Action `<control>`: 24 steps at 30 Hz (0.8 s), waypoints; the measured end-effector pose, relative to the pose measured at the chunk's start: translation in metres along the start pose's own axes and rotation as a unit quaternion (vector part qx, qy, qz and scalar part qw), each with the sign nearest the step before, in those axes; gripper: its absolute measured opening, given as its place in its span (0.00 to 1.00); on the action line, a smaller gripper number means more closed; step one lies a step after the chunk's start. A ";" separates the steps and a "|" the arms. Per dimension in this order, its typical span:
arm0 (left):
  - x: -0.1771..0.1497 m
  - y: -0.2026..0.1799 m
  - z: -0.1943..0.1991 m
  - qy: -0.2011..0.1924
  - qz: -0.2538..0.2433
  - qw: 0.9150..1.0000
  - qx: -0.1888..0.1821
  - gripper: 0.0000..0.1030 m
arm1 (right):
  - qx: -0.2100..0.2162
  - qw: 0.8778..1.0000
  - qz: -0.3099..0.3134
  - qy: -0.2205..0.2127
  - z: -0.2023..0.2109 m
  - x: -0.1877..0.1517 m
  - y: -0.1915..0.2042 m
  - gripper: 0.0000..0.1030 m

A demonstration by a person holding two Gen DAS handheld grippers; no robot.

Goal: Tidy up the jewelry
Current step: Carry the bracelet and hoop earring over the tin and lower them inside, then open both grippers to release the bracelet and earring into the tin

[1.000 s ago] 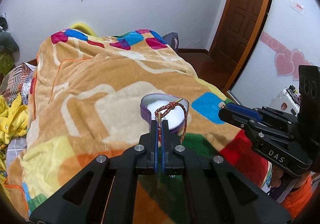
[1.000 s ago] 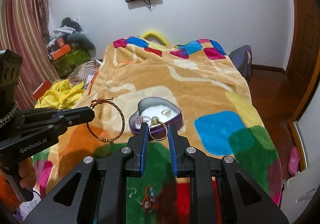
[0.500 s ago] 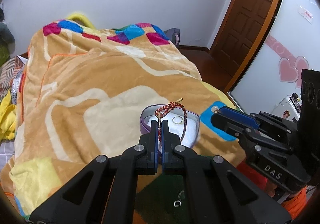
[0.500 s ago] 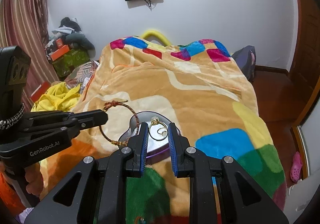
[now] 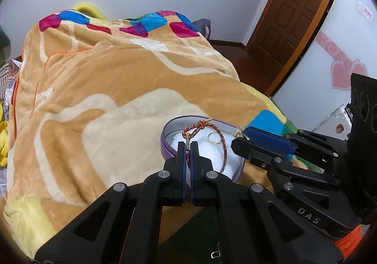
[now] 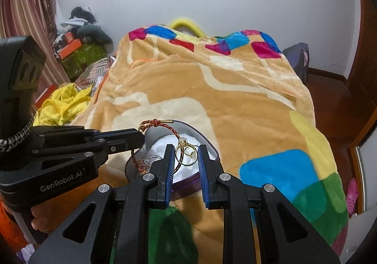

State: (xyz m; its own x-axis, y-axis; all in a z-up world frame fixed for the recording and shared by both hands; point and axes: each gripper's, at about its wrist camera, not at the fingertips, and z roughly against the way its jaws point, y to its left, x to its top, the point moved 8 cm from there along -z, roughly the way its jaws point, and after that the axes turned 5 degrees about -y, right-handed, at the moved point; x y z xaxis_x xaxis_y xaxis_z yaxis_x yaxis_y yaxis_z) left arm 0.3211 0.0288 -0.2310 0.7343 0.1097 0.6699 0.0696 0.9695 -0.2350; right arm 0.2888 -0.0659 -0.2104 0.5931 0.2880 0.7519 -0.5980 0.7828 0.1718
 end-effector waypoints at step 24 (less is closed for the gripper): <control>-0.001 0.001 0.026 -0.009 -0.016 1.000 0.009 0.13 | -0.018 0.999 0.030 0.022 -0.001 -0.002 0.006 0.19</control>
State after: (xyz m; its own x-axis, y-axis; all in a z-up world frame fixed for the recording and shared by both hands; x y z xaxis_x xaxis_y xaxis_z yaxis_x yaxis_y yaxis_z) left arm 0.3032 0.0352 -0.2133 0.7199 0.0826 0.6891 0.0797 0.9765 -0.2003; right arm 0.2848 -0.0609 -0.2113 0.5802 0.3585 0.7313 -0.6135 0.7830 0.1029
